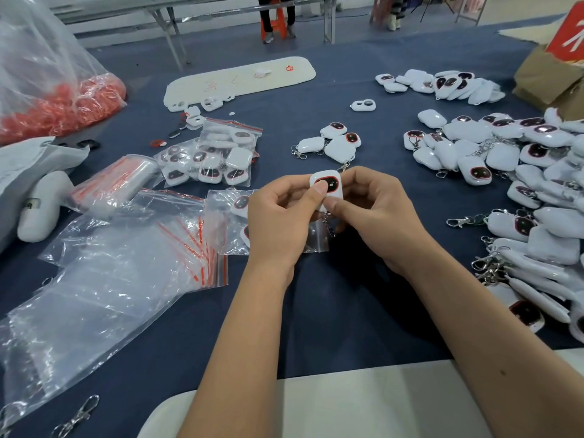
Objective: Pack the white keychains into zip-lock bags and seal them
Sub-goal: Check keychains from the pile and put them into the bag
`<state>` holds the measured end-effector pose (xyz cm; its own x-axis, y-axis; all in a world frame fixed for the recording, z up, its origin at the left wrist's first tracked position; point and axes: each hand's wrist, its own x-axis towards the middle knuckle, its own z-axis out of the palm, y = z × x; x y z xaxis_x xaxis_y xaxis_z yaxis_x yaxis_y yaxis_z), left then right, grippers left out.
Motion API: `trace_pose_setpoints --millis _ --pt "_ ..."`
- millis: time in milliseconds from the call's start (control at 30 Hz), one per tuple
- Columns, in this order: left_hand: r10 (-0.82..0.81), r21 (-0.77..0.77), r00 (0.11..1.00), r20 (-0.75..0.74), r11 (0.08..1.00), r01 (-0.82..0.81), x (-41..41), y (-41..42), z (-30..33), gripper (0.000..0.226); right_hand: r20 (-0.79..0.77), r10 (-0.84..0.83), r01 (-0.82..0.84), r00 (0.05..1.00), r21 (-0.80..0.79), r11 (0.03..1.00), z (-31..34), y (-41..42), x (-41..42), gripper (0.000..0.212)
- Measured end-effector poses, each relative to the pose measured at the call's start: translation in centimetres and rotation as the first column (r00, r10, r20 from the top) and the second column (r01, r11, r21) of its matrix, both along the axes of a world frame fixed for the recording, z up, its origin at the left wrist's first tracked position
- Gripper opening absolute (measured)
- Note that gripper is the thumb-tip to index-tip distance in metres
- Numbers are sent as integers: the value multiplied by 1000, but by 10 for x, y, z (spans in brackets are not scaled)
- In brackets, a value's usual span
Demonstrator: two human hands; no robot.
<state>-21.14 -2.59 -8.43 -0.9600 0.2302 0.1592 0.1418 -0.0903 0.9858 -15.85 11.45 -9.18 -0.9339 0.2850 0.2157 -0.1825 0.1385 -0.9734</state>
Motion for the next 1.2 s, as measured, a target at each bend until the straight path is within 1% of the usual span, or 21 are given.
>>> trace_pose_setpoints --millis 100,233,433,533,600,667,733,767,833,867,900,967,1033,1067,1100,1133,1200 --pt "-4 -19 1000 12 1000 5 1 1 -1 14 9 -26 25 1000 55 998 -2 0 0 12" --pt "6 1 999 35 1000 -6 0 1 -1 11 3 -6 6 1000 21 1000 -1 -1 -1 13" --pt "28 -46 1000 8 999 -28 3 2 0 6 3 -24 24 1000 14 1000 0 -1 0 13" --pt "44 -94 999 -19 995 -45 3 3 2 5 8 -29 29 1000 12 1000 0 -2 0 13" --pt "97 -162 993 -72 981 -108 6 5 3 14 -2 -68 68 998 -24 997 0 -2 -1 12" --pt "179 -272 970 -165 937 -219 9 6 3 20 5 -111 111 994 -67 992 0 0 -2 13" --pt "199 -407 942 -271 863 -300 10 6 0 13 17 -125 126 992 -87 988 0 2 -2 15" --pt "181 -489 936 -303 813 -315 11 6 -1 10 13 -129 129 992 -94 987 -1 2 -2 15" --pt "120 -638 940 -321 706 -308 15 7 -1 22 0 -152 152 988 -111 982 -1 1 -1 11" --pt "103 -674 941 -322 674 -304 15 6 -1 28 -1 -163 162 987 -117 980 0 0 0 10" --pt "101 -684 940 -327 660 -309 16 6 -1 30 2 -167 166 986 -118 979 0 -1 1 11" --pt "115 -669 936 -332 671 -320 16 5 0 24 5 -159 158 987 -122 980 1 -1 3 14" --pt "141 -624 940 -311 715 -314 16 1 1 12 -3 -144 141 990 -176 974 3 -1 4 18" --pt "157 -596 944 -291 742 -308 15 0 2 8 -5 -134 130 991 -211 969 4 -2 4 19" --pt "172 -571 946 -274 763 -304 15 -1 3 10 -4 -129 124 992 -225 966 5 -1 4 20" --pt "186 -553 947 -261 776 -304 15 -2 4 12 2 -130 127 992 -210 969 4 -2 4 21" --pt "212 -523 947 -242 794 -311 16 -3 6 14 26 -141 143 990 -130 981 2 -4 2 22"
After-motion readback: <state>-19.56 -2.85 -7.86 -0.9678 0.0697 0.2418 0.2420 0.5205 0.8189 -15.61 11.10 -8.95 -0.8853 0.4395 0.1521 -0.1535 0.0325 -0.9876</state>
